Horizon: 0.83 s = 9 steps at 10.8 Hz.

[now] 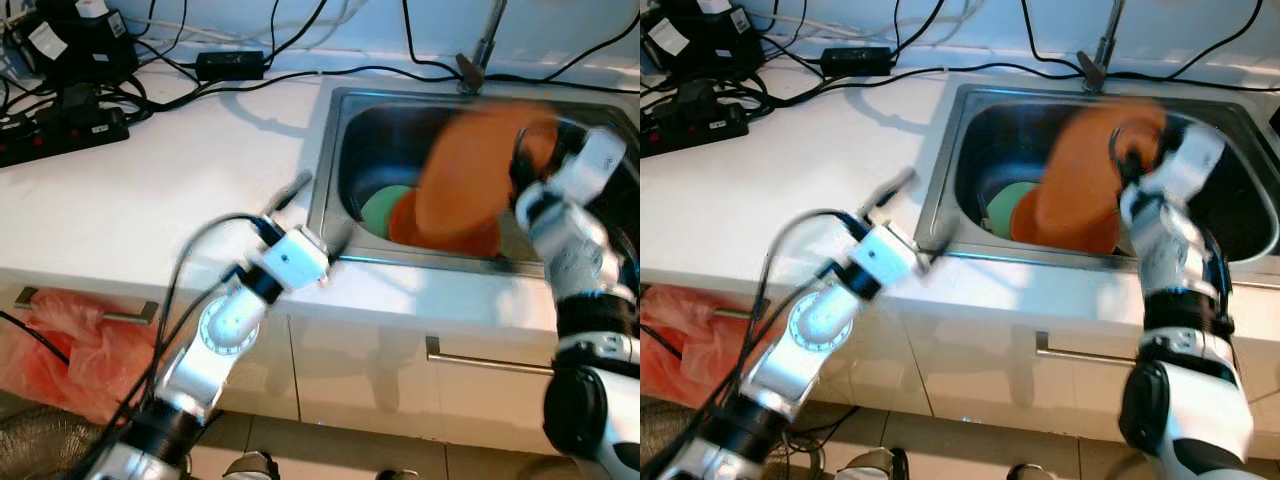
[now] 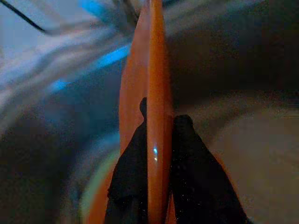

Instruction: Kitchen organization

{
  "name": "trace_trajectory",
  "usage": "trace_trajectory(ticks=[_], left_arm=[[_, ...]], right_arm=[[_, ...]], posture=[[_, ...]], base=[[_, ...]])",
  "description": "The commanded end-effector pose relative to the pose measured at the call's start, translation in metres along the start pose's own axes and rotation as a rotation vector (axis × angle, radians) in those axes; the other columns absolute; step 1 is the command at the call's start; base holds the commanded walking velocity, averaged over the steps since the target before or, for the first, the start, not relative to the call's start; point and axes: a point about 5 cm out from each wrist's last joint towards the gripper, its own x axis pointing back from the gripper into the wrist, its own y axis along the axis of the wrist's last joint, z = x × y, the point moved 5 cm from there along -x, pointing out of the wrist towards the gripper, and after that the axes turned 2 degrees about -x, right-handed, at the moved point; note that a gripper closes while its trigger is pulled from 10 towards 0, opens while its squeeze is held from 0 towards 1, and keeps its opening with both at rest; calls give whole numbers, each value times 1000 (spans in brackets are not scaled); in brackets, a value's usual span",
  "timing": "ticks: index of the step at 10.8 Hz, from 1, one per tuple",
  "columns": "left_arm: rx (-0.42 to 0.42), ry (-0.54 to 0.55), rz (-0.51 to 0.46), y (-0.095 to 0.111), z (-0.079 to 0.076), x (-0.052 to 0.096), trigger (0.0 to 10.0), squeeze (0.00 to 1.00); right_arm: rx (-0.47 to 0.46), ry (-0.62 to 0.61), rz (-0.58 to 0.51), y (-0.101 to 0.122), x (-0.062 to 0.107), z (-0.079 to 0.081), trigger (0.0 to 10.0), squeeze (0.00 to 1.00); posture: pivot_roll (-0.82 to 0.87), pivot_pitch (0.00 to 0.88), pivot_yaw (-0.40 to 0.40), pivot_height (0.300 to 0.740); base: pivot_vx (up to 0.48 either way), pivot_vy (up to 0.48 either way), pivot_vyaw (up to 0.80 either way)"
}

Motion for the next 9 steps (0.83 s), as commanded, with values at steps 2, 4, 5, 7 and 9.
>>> trace_trajectory(ticks=[2,4,5,7,9], left_arm=[[59,-235,29,0,-34,4,10000,1000],[113,-265,39,5,-36,-2,10000,1000],[162,-256,47,10,-29,-6,10000,1000],[202,-204,52,20,-10,-19,10000,1000],[209,-197,46,28,-3,-23,10000,1000]], right_arm=[[103,-6,-18,7,-1,-4,1294,0],[216,11,58,-10,-2,-7,3216,0],[222,14,79,-16,-1,-8,3569,0],[284,20,113,-27,0,-11,6745,0],[274,43,130,-31,0,-10,9804,882]], posture=[[95,84,21,740],[92,84,28,740],[93,85,29,740],[97,89,30,740],[96,90,32,740]], base=[[0,0,0],[0,0,0],[0,0,0],[0,0,0],[0,0,0]])
